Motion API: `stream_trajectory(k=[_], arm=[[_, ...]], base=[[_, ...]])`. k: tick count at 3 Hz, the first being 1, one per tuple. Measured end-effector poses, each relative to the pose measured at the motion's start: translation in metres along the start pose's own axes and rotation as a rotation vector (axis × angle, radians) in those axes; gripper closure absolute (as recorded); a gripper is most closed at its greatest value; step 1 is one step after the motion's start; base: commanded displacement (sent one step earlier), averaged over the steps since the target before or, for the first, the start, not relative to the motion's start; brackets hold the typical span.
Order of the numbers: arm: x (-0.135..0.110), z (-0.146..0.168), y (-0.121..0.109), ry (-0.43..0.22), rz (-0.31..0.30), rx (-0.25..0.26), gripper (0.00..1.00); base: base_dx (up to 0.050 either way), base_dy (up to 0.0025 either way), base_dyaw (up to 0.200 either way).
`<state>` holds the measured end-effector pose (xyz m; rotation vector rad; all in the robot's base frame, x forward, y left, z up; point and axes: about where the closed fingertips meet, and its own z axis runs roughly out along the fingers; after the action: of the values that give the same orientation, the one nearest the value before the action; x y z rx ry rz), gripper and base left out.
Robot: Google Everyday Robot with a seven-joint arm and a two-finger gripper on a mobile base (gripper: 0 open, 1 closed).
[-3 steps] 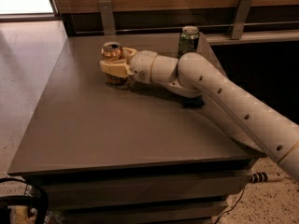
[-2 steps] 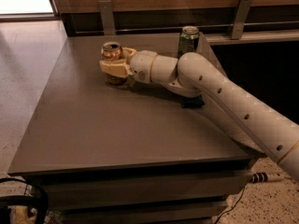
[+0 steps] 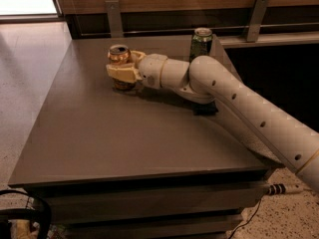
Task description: Place orange can upright
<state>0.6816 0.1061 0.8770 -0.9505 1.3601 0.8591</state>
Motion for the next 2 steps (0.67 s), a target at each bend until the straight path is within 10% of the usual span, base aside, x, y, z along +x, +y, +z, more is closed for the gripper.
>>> stream_trajectory(k=[2], arm=[[-0.0006,0.0009,0.0007,0.000,0.000,-0.002,0.00]], base=[[0.000,0.00000,0.000]])
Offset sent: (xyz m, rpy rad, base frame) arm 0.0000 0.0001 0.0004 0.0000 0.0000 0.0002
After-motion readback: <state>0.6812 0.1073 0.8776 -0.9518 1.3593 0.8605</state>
